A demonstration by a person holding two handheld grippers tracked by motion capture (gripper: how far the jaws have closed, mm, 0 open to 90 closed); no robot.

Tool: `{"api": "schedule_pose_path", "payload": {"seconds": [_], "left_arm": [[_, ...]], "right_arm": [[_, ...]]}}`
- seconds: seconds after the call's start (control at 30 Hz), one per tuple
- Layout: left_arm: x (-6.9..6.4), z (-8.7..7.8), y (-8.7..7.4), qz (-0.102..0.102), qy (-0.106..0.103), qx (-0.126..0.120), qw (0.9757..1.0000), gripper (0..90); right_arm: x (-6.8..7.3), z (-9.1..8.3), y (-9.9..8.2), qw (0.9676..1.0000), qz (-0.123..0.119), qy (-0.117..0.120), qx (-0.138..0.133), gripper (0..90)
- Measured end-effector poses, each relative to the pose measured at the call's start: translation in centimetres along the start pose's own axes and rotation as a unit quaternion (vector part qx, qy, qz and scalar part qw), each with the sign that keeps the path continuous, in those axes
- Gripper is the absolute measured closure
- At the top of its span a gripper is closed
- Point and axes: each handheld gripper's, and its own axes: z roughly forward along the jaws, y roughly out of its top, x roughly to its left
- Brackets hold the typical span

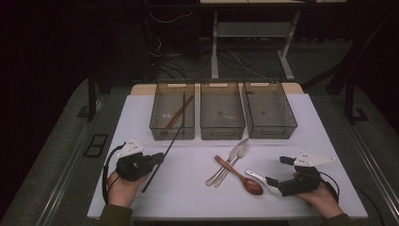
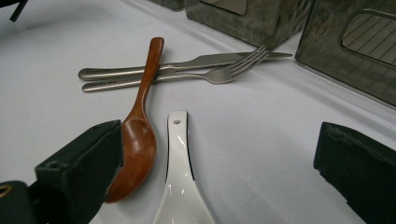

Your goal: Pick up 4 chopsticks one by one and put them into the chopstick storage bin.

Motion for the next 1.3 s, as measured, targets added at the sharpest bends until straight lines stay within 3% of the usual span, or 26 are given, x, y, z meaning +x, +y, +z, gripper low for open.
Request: {"api": "schedule_pose_path", "payload": {"seconds": [0.3,0.67,0.87,1.07,1.3], "left_arm": [[1.2,0.6,3.0,0.003,0.002,-0.022,0.9998,85.5],[2.9,2.1,9.0,0.024,0.014,-0.035,0.999,85.5],[4.5,3.2,12.0,0.022,0.03,-0.045,0.9983,85.5],[5.6,4.4,14.2,0.027,0.043,-0.045,0.9977,85.4],[7.1,6.3,15.3,0.011,0.051,-0.056,0.997,85.5]], "right_arm": [[-0.1,0.0,0.0,1.0,0.002,0.0,-0.001,1.3],[-0.1,0.0,0.0,1.0,0.002,0.001,-0.002,1.3],[-0.1,0.0,0.0,1.0,0.003,0.001,-0.003,1.3],[-0.1,-0.1,0.0,1.0,0.002,0.001,-0.004,1.3],[-0.2,-0.1,0.0,1.0,0.003,0.002,-0.004,1.3]]}}
